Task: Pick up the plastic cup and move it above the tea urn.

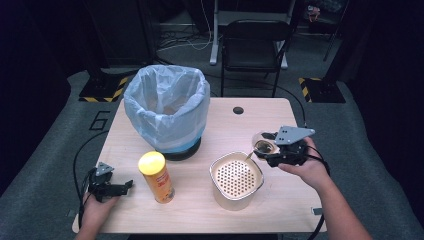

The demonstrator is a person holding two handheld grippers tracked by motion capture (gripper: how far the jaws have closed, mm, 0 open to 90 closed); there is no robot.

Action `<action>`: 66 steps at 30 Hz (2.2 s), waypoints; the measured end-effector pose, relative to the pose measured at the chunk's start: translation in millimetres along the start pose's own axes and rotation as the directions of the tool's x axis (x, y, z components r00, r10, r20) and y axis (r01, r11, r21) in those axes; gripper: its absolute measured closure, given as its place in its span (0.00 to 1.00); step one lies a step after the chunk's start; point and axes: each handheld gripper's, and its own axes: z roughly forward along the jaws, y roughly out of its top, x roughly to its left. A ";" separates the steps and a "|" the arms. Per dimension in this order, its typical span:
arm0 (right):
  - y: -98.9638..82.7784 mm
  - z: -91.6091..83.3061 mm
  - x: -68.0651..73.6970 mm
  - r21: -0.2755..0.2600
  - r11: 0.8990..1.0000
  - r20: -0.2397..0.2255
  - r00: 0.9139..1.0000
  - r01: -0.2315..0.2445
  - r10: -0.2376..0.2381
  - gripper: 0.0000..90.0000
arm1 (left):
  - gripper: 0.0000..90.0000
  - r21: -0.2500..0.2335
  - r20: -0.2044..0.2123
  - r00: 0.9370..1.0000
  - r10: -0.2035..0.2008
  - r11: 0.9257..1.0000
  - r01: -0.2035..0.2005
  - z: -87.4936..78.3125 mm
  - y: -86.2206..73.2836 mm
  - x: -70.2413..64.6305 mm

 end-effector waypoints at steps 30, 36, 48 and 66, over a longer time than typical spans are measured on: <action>-4.0 24.6 3.7 -0.020 0.980 0.030 0.980 0.197 -0.196 0.41 | 0.00 0.000 0.000 1.000 0.001 1.000 -0.001 0.0 0.1 0.1; -7.2 30.6 3.1 -0.025 0.972 0.048 0.971 0.235 -0.234 0.41 | 0.00 0.000 0.000 1.000 0.001 1.000 -0.001 0.0 0.1 0.1; -6.9 48.3 -0.6 -0.061 0.939 0.065 0.940 0.338 -0.334 0.40 | 0.00 0.001 0.001 1.000 0.001 1.000 -0.001 0.0 0.1 0.1; -3.6 47.5 29.4 0.012 0.831 0.145 0.822 0.556 -0.551 0.41 | 0.00 0.000 0.000 1.000 0.001 1.000 -0.001 0.0 0.0 0.0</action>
